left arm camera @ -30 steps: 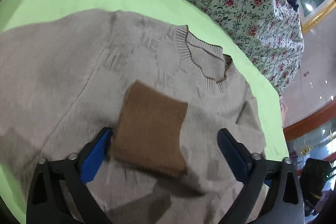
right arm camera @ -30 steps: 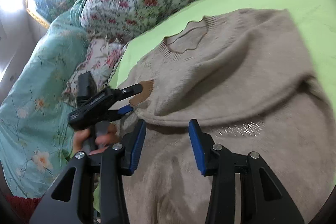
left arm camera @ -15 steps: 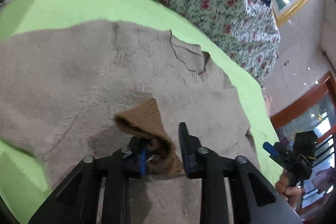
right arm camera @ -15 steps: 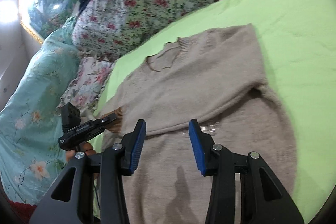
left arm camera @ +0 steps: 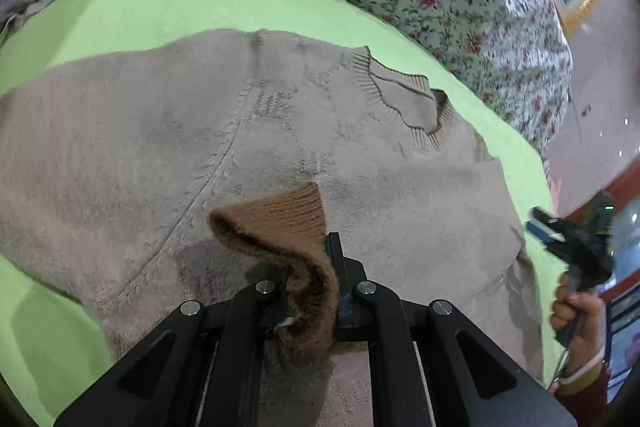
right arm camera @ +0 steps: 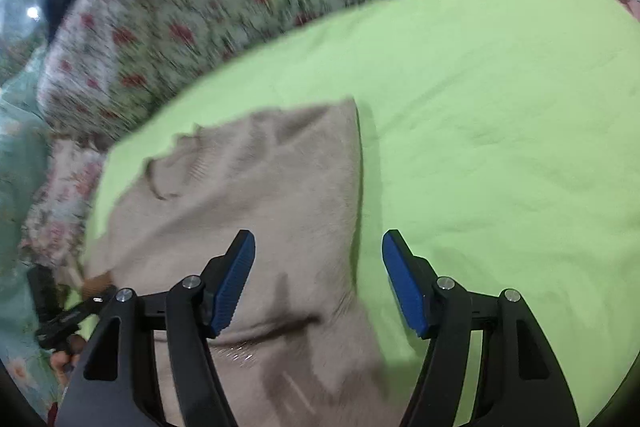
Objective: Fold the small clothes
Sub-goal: 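Fold the sleeve across the sweater body with the right gripper while the left gripper grasps the other cuff, then lift the held cuff with the left gripper and fold it across the body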
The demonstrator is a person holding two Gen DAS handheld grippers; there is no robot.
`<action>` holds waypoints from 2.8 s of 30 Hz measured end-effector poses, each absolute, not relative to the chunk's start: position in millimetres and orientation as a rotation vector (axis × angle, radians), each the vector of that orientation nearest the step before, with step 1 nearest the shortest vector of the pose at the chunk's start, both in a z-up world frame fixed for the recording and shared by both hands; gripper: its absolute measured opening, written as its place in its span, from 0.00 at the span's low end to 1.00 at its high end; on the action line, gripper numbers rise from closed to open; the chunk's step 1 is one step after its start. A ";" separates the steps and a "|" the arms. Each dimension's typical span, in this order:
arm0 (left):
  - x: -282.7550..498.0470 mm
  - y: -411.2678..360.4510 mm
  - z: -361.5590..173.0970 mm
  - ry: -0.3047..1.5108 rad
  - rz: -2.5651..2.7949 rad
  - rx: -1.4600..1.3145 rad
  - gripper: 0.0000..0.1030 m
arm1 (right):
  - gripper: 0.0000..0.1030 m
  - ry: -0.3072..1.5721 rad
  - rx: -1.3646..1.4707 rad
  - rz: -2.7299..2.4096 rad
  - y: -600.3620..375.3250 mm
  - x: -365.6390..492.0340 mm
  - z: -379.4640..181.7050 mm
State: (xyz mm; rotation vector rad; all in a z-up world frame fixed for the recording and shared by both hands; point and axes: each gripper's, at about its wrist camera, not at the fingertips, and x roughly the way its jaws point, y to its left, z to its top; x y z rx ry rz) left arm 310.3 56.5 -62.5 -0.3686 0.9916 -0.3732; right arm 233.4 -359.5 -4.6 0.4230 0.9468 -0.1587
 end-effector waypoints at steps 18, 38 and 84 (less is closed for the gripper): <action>305.8 59.3 -60.3 1.015 -0.361 -0.375 0.25 | 0.44 0.864 0.298 -0.205 -321.1 208.9 7.0; 207.1 308.7 -34.8 0.766 0.168 -0.714 0.72 | 0.60 0.953 0.356 0.017 -243.1 157.5 4.8; 283.0 -42.9 17.4 0.771 -0.473 -0.322 0.02 | 0.60 0.938 0.441 -0.053 -271.8 96.2 -3.0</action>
